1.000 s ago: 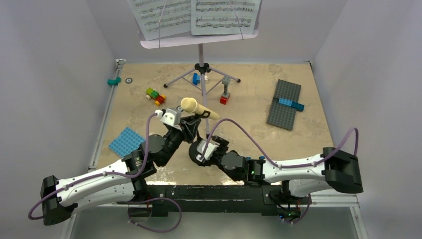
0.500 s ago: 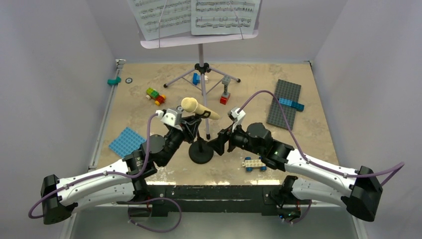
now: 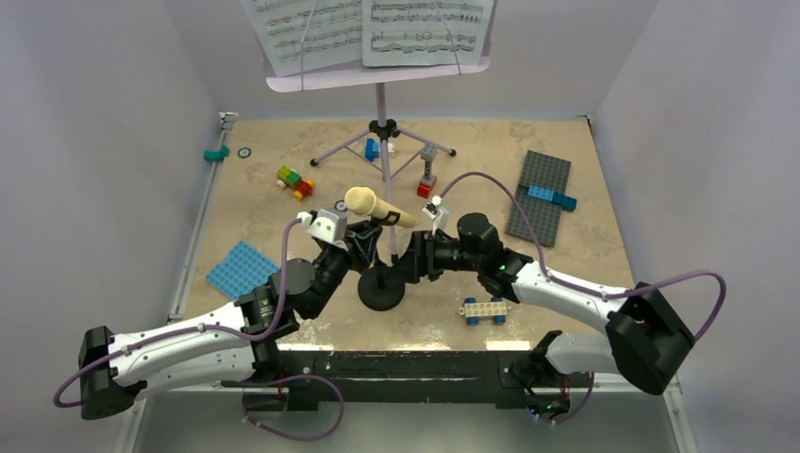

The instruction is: Pack up the instrument practice props

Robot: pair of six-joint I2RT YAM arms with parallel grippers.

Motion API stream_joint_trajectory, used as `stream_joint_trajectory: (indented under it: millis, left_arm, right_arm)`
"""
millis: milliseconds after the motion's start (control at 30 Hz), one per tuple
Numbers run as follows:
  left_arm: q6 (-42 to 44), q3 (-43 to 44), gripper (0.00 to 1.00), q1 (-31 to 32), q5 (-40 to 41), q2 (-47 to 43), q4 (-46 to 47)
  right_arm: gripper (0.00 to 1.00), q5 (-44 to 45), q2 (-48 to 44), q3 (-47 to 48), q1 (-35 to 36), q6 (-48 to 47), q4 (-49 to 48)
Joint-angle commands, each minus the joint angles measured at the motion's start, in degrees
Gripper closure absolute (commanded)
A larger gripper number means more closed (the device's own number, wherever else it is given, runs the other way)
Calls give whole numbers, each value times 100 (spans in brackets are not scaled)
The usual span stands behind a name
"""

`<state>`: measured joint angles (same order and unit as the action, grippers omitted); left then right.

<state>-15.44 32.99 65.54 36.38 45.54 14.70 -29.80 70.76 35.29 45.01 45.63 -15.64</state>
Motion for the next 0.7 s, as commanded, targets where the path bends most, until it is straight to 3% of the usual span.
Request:
stream_joint_trajectory:
  millis: [0,133,333,667]
  left_arm:
    - [-285,-242,100,161,125,201,-892]
    - [-301,-298,100,249,236,178,-891]
    - [-336,-347,100,327,310,127,-890]
    - [-326,-324,100,506,412,217,-895]
  right_arm:
    - [21,-851,448,-34,-233,1046,-1221]
    - [27,-1213,956,70,-258,1431,-1632]
    - [43,-1212,1090,93,-265,1560,-1717]
    - [51,-1171,1300,71,-278,1918,-2179]
